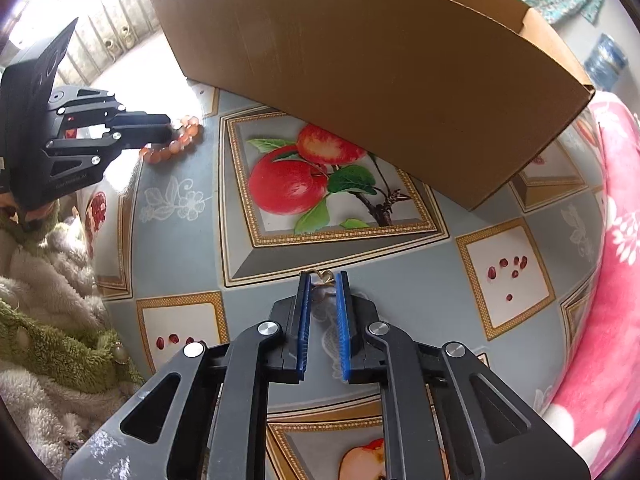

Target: Organize jewelry

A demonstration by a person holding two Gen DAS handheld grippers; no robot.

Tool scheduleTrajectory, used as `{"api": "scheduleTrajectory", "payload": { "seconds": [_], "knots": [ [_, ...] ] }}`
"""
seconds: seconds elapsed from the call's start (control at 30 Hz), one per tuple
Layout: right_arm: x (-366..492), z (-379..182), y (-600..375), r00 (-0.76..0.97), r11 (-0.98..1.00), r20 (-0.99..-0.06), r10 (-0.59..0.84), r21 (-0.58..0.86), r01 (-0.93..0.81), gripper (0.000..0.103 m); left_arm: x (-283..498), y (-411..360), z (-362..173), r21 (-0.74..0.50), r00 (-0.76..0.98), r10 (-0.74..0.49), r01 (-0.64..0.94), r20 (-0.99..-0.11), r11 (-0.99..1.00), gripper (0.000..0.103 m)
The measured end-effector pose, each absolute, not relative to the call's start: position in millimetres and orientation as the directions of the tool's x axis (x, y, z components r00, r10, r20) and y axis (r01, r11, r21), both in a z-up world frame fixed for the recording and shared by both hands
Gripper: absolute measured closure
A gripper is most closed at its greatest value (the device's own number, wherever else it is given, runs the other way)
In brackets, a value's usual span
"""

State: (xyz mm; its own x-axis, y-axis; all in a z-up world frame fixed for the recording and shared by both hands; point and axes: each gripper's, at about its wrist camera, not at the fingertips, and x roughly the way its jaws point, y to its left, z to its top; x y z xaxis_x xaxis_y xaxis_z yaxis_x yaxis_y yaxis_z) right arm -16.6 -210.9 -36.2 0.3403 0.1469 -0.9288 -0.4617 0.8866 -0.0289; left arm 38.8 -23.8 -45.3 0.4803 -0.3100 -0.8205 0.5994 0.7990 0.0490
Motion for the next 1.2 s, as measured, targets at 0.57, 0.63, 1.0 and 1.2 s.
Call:
{"api": "scheduleTrajectory", "payload": {
  "seconds": [0.57,0.63,1.0,1.2],
  "knots": [
    [-20.7,-30.7,-220.3,0.377,0.912,-0.913,0.158,-0.011,-0.41,0.103,39.3,-24.7,-44.9,0.056,0.482,-0.304,0.599,-0.821,0.799,0.094],
    [-19.0,-28.5,-223.5,0.372,0.916,-0.913,0.168,0.005,-0.402,0.1,39.1,-24.5,-45.0,0.056,0.482,-0.304,0.6,-0.822,0.798,0.094],
    [-10.3,-31.6,-215.9,0.385,0.907,-0.91,0.154,-0.025,-0.42,0.081,39.3,-24.5,-45.1,0.056,0.481,-0.304,0.599,-0.822,0.798,0.094],
    [-12.0,-34.0,-211.8,0.396,0.911,-0.907,0.143,-0.036,-0.411,0.089,39.5,-24.1,-45.3,0.055,0.482,-0.305,0.601,-0.821,0.798,0.094]
  ]
}}
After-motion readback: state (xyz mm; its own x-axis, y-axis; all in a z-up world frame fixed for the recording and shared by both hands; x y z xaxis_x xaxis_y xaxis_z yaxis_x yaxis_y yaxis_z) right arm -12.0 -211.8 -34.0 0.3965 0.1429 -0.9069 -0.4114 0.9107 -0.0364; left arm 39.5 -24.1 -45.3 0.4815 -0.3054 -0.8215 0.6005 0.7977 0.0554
